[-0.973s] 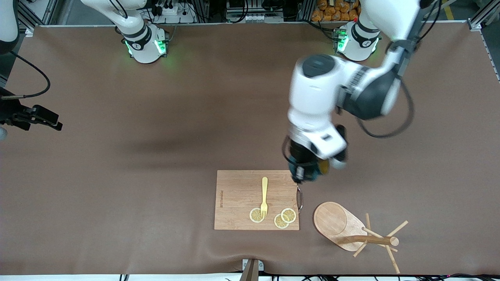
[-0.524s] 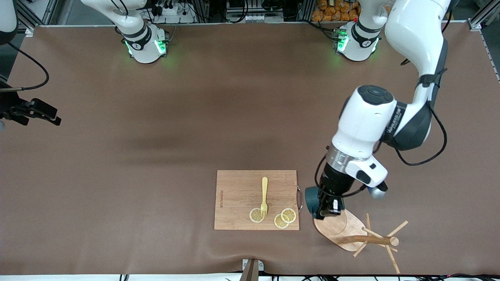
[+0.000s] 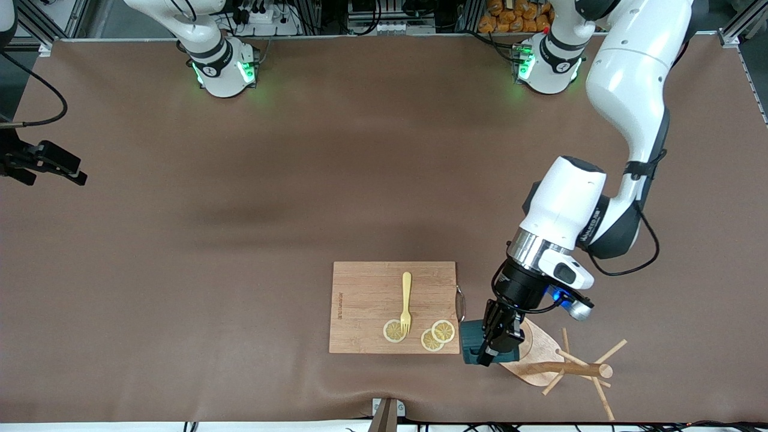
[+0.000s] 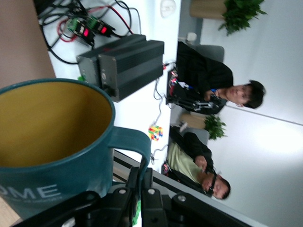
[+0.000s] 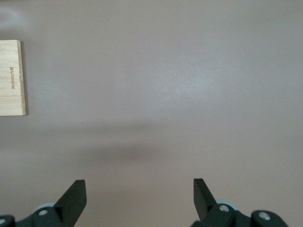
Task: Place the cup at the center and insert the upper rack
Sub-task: 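Align the mug handle with a stand peg using the left gripper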
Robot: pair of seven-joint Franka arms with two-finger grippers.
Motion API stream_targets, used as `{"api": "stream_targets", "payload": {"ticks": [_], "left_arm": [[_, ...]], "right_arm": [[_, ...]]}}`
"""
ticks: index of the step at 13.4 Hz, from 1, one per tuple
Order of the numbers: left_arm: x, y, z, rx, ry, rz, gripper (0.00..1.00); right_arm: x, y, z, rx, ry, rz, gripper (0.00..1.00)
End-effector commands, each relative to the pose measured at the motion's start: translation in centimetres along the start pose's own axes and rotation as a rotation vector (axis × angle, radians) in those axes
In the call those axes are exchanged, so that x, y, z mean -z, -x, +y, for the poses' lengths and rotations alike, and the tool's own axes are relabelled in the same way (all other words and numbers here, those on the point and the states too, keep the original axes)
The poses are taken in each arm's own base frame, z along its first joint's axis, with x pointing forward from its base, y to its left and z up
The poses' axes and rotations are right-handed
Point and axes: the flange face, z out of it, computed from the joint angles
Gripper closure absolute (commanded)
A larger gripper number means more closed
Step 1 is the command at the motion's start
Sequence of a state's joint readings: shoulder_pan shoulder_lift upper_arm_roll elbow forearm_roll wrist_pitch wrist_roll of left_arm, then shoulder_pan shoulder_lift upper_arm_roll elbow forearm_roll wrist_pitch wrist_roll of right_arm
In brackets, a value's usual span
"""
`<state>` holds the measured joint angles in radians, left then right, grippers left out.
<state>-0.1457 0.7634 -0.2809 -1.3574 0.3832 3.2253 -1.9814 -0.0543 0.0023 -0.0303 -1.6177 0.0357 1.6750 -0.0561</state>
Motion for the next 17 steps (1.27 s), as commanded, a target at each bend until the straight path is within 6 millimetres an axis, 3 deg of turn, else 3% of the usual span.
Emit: {"api": "stream_targets", "payload": {"ticks": [1, 3, 7, 13, 17], "left_arm": [[0.8, -1.9, 0.6, -0.01, 0.038, 0.004, 1.0], [0.9, -3.8, 0.8, 0.004, 0.041, 0.026, 1.0], [0.3, -3.8, -0.6, -0.128, -0.082, 0.071, 1.0], [0.6, -2.3, 0.0, -0.283, -0.266, 0.017, 1.0], [1.8, -4.0, 1.0, -0.403, -0.413, -0.084, 1.0]], "right_arm": [[1.4, 0.7, -1.2, -0.038, -0.009, 0.012, 0.0], [2.5, 0.6, -2.0, -0.081, 0.011, 0.023, 0.0], [2.5, 0.5, -2.2, -0.08, 0.015, 0.024, 0.0], [2.5, 0.9, -2.5, -0.067, 0.018, 0.001, 0.0], [2.5, 1.0, -1.7, -0.084, 0.017, -0.009, 0.0]]}}
